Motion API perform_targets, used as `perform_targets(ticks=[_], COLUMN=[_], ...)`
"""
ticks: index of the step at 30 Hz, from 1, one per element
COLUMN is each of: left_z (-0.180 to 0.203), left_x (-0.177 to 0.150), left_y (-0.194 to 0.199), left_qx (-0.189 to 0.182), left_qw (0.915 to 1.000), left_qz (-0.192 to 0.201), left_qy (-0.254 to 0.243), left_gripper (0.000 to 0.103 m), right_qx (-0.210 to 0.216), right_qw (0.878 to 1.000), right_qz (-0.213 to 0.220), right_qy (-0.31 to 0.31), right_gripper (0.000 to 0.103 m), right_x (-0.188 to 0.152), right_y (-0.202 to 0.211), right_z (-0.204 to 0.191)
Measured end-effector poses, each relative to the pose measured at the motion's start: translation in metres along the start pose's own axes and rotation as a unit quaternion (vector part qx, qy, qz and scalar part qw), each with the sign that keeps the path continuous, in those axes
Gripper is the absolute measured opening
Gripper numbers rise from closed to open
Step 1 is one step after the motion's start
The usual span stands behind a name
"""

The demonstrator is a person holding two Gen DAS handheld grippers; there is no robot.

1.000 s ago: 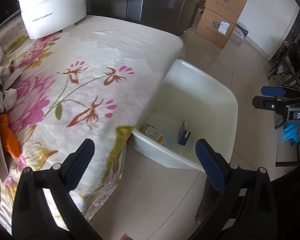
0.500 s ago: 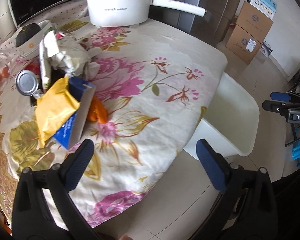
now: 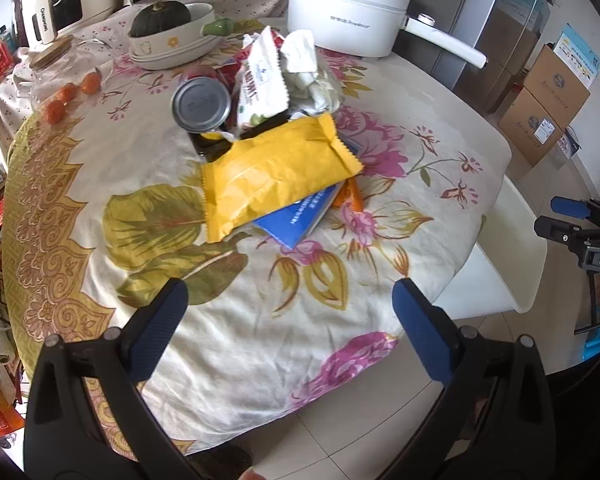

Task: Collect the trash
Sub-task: 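Move the left tool back to the table and grasp the yellow snack packet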

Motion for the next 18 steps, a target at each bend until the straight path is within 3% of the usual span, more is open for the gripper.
perform_targets(ticks=[6, 16, 18], left_z=[-0.028, -0.052, -0.053], left_x=[0.000, 0.008, 0.012], left_y=[-0.010, -0.046, -0.050], left_qx=[0.011, 0.059, 0.054], left_qw=[0.9998, 0.9978, 0.9982], left_qz=[-0.006, -0.026, -0.023], left_qy=[0.014, -0.017, -0.012], left_gripper=[0.101, 0.101, 0.101], right_qx=[0.008, 0.027, 0.028], right_qw=[1.000, 1.000, 0.999], right_qz=[-0.001, 0.000, -0.001], right_qy=[0.014, 0.016, 0.019], right_gripper=[0.084, 0.084, 0.084], right_x=[0.010, 0.029, 0.031], right_y=[-0.005, -0.014, -0.015], right_z=[-0.024, -0.048, -0.052])
Point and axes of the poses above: each gripper's, at about its wrist camera, not at the fingertips, and y roughly against the way its jaws point, z to its right, x to its top, the point moved 5 cm from there along -y, roughly the way its jaws point, and after that the axes turned 5 degrees about z, right-handed, at the moved point
